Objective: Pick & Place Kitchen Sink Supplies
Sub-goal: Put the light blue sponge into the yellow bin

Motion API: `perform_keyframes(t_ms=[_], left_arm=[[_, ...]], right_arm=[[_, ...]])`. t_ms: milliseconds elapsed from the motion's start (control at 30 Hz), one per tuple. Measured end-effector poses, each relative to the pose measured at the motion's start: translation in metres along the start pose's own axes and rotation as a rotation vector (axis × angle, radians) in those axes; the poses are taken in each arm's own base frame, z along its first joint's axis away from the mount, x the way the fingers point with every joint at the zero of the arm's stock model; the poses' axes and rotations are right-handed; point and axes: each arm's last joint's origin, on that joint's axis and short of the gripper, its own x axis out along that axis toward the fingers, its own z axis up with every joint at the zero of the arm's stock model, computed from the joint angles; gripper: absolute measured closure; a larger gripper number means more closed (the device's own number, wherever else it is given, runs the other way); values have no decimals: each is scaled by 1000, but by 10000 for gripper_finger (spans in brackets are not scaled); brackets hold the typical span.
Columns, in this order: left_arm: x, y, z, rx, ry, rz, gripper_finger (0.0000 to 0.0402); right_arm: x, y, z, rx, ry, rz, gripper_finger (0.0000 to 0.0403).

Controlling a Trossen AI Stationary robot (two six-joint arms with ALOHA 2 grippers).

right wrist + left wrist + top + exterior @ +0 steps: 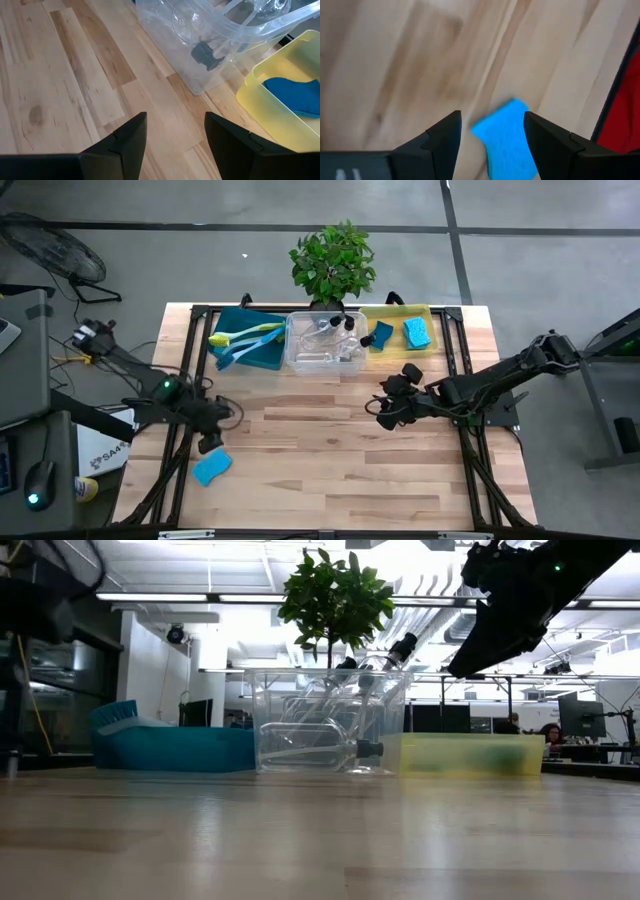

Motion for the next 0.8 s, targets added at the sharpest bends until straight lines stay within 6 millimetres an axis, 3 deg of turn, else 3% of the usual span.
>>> perform_keyframes(t_ms=[333,800], left_arm=[[21,-18,-26,-117,108,93,191],[51,-29,-41,-274,110,210,191]], right_arm=[[0,0,0,0,-1,0,210],[0,1,1,8,-10,7,210]])
